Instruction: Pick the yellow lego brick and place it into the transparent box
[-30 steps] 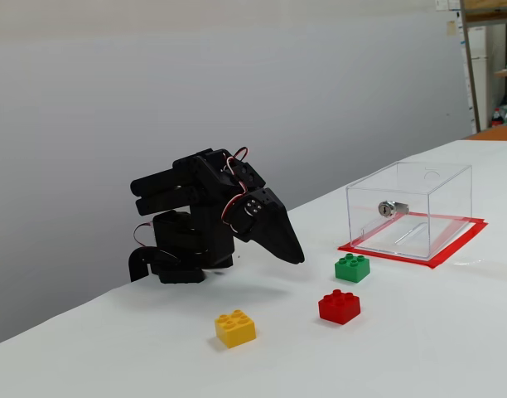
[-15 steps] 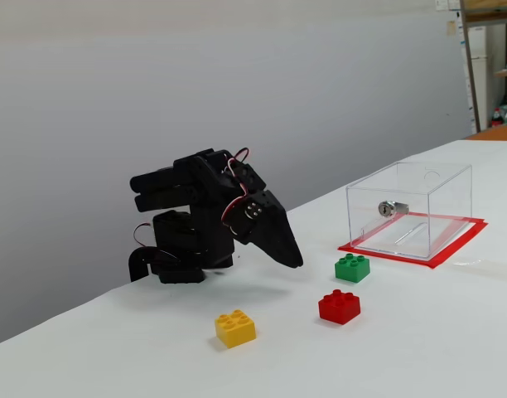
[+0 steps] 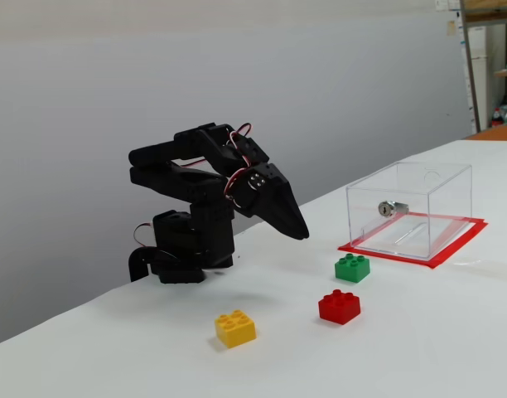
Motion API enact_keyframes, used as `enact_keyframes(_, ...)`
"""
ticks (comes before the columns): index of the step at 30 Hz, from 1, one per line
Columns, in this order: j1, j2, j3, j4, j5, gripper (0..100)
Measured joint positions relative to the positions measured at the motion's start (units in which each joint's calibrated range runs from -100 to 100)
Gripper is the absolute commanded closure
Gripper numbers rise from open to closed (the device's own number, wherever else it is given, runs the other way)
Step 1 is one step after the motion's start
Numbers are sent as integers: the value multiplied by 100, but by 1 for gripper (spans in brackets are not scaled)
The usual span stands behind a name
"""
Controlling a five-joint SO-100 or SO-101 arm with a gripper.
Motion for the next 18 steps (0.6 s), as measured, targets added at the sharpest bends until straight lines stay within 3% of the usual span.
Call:
enact_keyframes(7,-11,93,-891,360,0,97)
enact_keyframes(18,1410,1015,-2904,1902,20,97)
